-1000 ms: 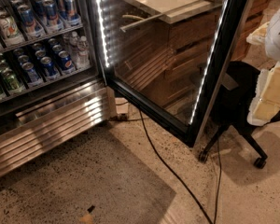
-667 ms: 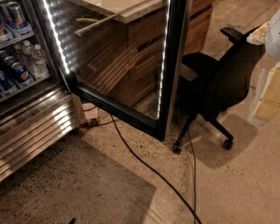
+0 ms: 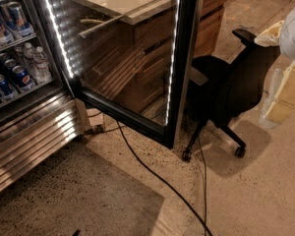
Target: Close right fridge door
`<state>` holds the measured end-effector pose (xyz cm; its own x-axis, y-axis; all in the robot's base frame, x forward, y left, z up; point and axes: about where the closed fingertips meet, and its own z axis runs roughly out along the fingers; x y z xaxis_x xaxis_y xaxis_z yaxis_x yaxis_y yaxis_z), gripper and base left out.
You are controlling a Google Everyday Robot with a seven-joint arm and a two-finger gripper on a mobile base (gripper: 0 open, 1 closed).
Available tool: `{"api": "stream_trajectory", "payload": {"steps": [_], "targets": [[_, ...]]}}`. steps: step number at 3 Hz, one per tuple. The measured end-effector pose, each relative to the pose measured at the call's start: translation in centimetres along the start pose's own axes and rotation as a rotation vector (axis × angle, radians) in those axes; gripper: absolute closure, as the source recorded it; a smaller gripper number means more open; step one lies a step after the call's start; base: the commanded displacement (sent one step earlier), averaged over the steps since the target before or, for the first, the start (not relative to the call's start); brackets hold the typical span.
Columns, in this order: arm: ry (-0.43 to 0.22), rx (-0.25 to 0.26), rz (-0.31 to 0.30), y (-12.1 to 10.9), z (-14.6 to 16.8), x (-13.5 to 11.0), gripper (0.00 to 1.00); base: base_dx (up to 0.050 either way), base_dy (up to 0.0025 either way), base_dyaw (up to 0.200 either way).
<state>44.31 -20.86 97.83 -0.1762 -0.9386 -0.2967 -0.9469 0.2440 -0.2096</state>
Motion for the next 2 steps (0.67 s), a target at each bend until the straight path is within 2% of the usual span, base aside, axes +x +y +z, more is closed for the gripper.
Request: {"api": "stream_trajectory", "payload": {"steps": [1,2], "targets": [[0.000,0.004,-0.002,-0.1,-0.1,-0.1,0.00,0.000,0.00000,0.000],[0.004,-0.019,0.021,-2.8,0.6,-0.7,0.00,0.000,0.00000,0.000]]}}
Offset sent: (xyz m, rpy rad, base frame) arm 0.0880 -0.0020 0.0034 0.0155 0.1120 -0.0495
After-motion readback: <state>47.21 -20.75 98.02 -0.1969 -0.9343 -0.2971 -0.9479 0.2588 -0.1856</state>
